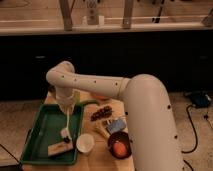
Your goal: Place brush in tray
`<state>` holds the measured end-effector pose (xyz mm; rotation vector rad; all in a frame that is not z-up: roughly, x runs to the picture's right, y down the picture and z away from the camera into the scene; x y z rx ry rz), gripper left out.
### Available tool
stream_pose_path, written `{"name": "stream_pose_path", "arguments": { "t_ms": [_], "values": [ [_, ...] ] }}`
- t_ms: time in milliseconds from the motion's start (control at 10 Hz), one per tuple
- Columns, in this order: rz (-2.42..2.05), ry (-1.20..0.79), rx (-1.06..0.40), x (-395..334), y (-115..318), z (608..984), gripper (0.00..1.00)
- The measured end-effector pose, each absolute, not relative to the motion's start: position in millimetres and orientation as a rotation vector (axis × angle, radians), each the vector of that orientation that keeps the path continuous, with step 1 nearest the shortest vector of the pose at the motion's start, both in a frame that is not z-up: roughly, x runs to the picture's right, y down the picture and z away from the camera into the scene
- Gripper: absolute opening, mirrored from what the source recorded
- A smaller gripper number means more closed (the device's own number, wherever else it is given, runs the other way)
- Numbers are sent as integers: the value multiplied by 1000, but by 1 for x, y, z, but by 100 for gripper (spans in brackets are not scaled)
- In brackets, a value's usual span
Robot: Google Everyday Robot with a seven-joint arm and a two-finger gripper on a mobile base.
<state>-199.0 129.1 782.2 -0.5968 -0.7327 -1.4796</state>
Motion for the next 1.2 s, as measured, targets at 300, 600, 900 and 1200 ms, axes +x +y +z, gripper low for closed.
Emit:
{"name": "stream_pose_path", "arguments": {
  "t_ms": [300,600,900,1200],
  "values": [
    [-1482,-731,-602,-198,129,783,50],
    [-1486,-730,-606,-198,129,784,50],
    [-1486,-726,-611,-197,129,786,63],
    [-1489,-723,-615,-196,131,786,60]
  ]
}}
